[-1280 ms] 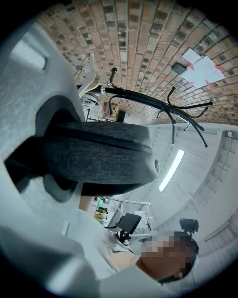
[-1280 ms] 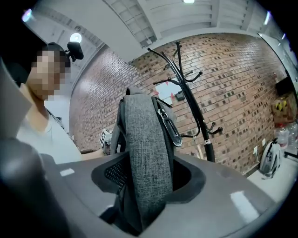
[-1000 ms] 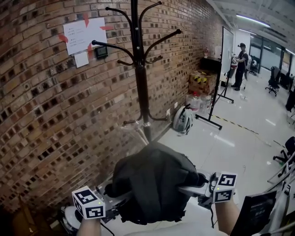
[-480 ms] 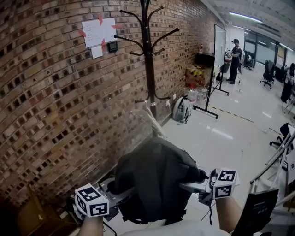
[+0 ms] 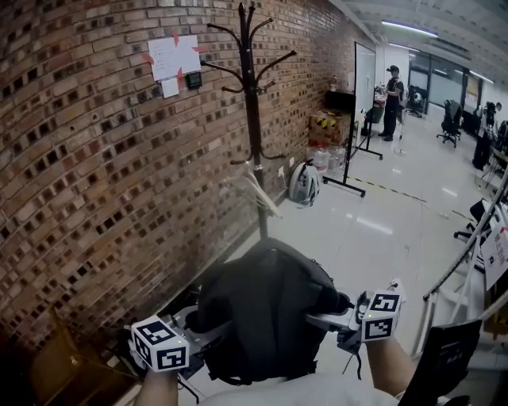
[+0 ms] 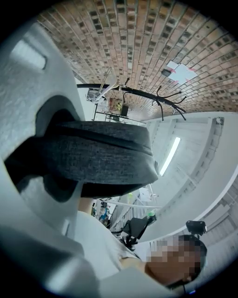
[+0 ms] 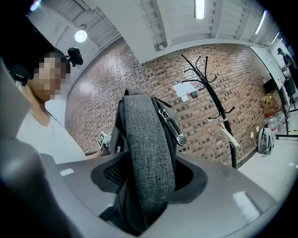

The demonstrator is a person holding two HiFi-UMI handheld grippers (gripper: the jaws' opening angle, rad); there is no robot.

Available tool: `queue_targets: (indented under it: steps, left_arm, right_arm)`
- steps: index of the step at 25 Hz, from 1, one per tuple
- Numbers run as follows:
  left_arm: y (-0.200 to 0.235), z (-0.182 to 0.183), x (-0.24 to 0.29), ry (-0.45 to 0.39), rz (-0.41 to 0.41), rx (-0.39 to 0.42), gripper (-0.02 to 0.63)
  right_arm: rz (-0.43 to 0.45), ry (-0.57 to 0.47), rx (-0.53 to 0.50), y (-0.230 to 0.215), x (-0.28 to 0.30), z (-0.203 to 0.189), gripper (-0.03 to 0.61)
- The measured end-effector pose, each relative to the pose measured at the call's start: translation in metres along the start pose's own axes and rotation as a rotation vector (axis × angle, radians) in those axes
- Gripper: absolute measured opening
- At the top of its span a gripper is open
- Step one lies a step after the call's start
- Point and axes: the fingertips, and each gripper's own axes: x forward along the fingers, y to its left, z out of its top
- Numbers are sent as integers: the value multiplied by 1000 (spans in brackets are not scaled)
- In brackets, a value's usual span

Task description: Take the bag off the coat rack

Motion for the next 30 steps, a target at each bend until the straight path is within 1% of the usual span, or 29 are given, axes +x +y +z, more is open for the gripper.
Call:
queue_targets:
  steps: [4,11,30]
  left_arm:
    - [-11,-10,-5,7,-11,-12,164]
    - [-21,-13,-10,6,-13,-4,164]
    - [-24,-20,-9,12,-25,-6,164]
  right_arm:
    - [-15,5,6,12,-6,-10,221]
    - [-21,-5,-2,24,-11,-13,221]
    - [-37,-4,5,25,-14,-21,221]
